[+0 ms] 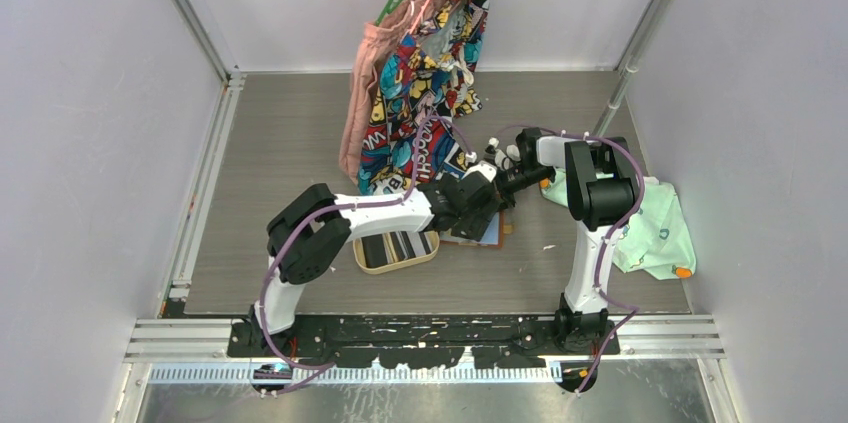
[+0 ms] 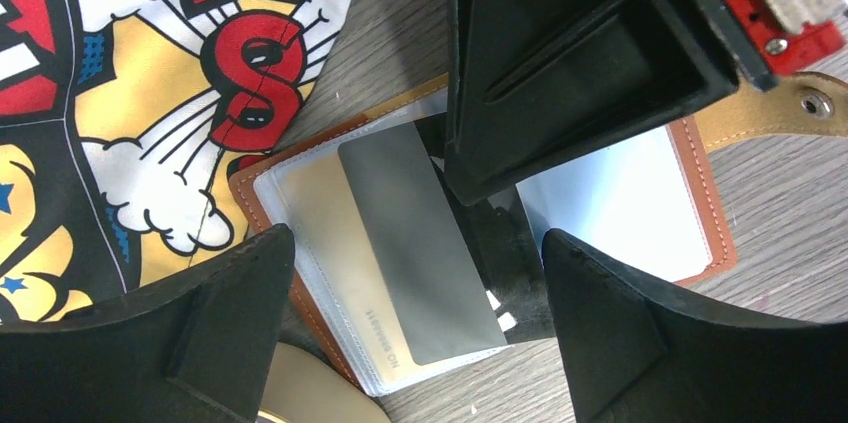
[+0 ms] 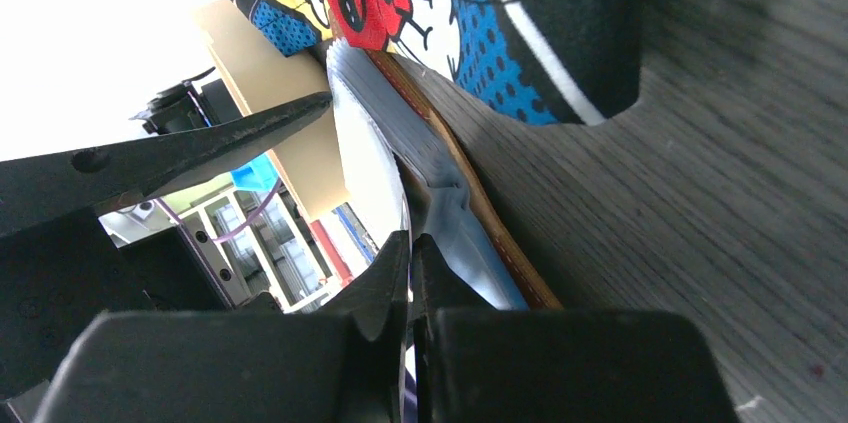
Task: Put the credit cards into the card holder
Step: Insert the credit card into the card holder.
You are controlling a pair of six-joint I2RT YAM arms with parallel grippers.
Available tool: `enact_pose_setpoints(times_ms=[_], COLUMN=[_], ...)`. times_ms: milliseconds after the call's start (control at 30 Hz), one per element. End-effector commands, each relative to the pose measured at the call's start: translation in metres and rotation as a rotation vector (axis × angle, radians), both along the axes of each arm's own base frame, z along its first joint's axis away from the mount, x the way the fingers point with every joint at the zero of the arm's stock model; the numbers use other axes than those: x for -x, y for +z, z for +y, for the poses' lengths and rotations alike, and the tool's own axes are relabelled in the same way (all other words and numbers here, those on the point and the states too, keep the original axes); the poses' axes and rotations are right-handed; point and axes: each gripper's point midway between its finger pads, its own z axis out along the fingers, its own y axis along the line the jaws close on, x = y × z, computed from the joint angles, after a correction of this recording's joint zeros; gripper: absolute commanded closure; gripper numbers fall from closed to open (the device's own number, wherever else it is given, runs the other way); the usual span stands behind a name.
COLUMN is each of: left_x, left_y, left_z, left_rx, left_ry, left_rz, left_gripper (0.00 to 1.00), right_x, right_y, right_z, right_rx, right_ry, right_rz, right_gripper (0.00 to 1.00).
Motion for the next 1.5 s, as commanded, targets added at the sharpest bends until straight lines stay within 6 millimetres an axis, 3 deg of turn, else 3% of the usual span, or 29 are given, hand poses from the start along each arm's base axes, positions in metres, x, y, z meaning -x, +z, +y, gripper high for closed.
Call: enact_pose_setpoints(times_ms=[0,400,767,900,1167,1300,1467], left_x=[-0.007,-0.002,-0.003,-0.002,0.001,0.007,0.018], left_y=[0.002,-0.001,0.008,0.032,0.101,0.136,0.179], left_z=[0.007,0.011,0.014,0.002,-0.013,-0.004,0.034], left_rx=[-0.013,0.014,0.057,0.139,0.340,0.422,0.477], left_ry=[0.047,0.052,0.057,0.015,-0.085,-0.149,-0.196], left_rz=[-0.010,0.044,0.052,0.033,-0.072,-0.175,-0.365], left_gripper=[0.10,0.31,0.39,0.38,0.32,0.32,0.30], right_x=[-0.005,-0.011,-0.018,-0.019,-0.015,-0.004,0.022], right_y=[-0.006,0.013,0.043,0.058,0.090,0.108,0.132], right_z=[-0.001,-0.003,-0.015,-0.021,-0.030,-0.027,-0.019], right_rx=[0.058,0.050,0.063,0.090,0.121,0.071,-0.046], right_ry=[0.020,0.042,0.057,0.089,0.141,0.197,0.341], right_rz=[-0.042,-0.124,-0.252,-0.353,-0.557,-0.666,-0.932], right_gripper=[0.93,0.67,0.60,0.62,0.71,0.77,0.78])
